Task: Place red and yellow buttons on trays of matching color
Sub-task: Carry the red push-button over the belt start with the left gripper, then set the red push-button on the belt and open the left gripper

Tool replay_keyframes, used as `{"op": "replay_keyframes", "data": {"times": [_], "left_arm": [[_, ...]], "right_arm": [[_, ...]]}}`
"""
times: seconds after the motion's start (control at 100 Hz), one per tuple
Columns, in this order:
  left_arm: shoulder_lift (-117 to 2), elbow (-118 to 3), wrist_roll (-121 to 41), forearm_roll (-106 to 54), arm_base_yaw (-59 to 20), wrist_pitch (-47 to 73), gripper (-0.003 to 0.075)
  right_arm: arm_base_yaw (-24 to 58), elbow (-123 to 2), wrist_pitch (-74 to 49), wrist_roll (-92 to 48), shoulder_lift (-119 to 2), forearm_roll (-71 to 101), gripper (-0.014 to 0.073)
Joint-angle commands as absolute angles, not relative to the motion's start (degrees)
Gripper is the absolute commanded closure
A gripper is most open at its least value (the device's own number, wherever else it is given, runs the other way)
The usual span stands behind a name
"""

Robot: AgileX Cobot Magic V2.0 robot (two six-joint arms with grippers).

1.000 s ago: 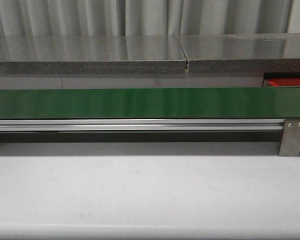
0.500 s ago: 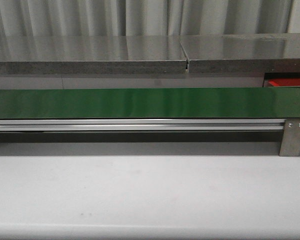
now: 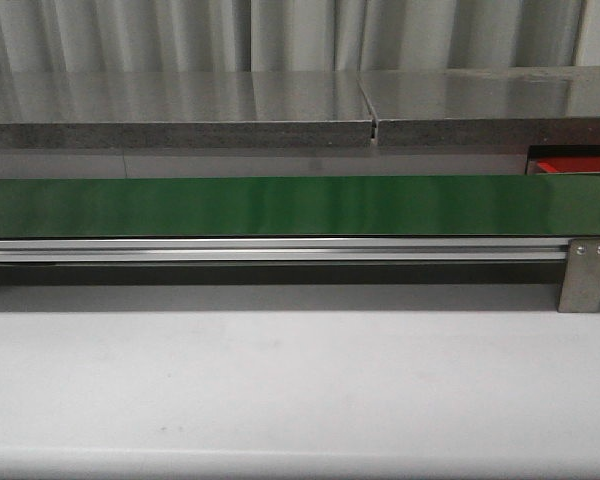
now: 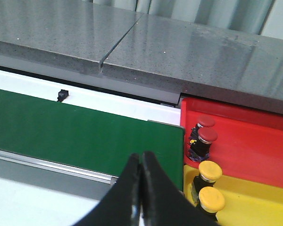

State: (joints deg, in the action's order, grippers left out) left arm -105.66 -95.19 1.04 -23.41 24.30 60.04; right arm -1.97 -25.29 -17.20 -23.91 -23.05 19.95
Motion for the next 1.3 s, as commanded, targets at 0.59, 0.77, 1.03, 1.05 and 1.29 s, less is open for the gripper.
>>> {"op": "replay_keyframes", "data": {"times": [0.59, 0.77, 1.03, 1.05, 1.29], "left_arm": [[-105.53, -89.77, -0.96, -25.31, 21.18, 52.58, 0.0236], [-103.56, -89.87, -0.98, -25.94, 21.18, 51.02, 0.0171], [-101.32, -94.64, 0.00, -27.30, 21.83, 49.73, 0.0174], [-101.42, -95.09, 0.47, -27.30, 22.01, 49.73, 0.0174], [-105.08, -96.15, 7.45, -26.72, 24.33, 48.43, 0.0177]], "right_arm": [[-1.79, -26.63, -13.21, -24.31, -23.15, 19.78, 0.0661], [-1.79, -26.63, -13.21, -24.31, -23.15, 19.78, 0.0661], [-1.79, -26.63, -13.21, -24.31, -23.15, 19.78, 0.0661], [-1.79, -26.63, -13.21, -24.31, -23.15, 19.78, 0.0661], [-1.79, -26.63, -13.21, -24.31, -23.15, 19.78, 0.0661]]}}
